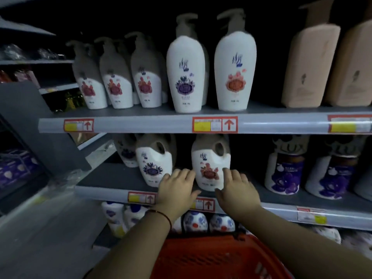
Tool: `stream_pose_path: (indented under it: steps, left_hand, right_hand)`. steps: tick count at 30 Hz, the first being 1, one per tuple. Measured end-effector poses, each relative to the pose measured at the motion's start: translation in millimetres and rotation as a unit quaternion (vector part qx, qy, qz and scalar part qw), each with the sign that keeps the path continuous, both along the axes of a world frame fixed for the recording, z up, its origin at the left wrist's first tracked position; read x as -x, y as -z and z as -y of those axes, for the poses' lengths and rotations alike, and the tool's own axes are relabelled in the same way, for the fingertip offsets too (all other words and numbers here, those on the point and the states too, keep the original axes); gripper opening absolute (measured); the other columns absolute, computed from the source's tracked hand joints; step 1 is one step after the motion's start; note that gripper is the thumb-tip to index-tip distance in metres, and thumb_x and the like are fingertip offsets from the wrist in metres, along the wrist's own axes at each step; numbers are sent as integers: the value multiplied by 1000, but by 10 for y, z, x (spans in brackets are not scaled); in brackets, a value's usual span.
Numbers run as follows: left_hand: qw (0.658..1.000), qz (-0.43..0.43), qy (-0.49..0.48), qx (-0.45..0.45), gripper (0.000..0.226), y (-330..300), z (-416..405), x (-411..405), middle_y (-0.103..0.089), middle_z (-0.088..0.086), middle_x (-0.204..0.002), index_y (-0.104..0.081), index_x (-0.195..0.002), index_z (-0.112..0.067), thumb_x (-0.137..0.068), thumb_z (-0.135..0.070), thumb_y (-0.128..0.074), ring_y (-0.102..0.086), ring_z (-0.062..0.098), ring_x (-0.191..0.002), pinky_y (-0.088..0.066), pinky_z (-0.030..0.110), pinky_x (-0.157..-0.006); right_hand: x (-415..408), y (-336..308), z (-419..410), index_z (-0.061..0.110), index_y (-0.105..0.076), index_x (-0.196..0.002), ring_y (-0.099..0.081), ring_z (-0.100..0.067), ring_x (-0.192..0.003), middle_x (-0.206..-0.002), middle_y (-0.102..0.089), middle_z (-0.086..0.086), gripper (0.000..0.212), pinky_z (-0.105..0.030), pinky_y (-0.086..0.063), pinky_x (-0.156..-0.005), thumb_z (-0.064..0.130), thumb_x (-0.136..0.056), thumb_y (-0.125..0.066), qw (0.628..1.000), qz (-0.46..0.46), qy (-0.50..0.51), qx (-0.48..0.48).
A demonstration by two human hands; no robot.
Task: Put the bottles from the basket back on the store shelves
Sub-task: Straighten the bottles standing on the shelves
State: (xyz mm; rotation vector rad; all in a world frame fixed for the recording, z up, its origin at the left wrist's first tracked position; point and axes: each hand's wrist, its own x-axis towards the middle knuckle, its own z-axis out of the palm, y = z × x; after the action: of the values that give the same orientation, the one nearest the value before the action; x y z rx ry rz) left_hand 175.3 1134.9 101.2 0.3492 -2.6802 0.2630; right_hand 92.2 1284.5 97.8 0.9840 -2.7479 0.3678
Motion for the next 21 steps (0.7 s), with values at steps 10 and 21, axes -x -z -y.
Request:
stream_pose_path:
  steps: [10, 21]
  left_hand:
    - [978, -64, -22, -198, 125, 663, 385, 807, -38, -2, -150, 22, -148, -21, -68, -72, -60, -47, 19, -128, -44, 37, -96]
    - [973, -107, -36, -204, 126, 841, 384, 964, -59, -5, -129, 17, -149, -25, -63, -75, -62, -56, 17, -115, -39, 38, -91]
  right_hand:
    - [584, 594, 407, 30, 27, -144, -43, -31, -130, -156, -15, -4, 114, -41, -48, -93, 33, -83, -68, 954, 137, -18, 264]
    - [861, 798, 446, 30, 19, -147, -51, -32, -121, -144, -42, -13, 117, -32, -45, -82, 21, -79, -75, 945, 142, -28, 295]
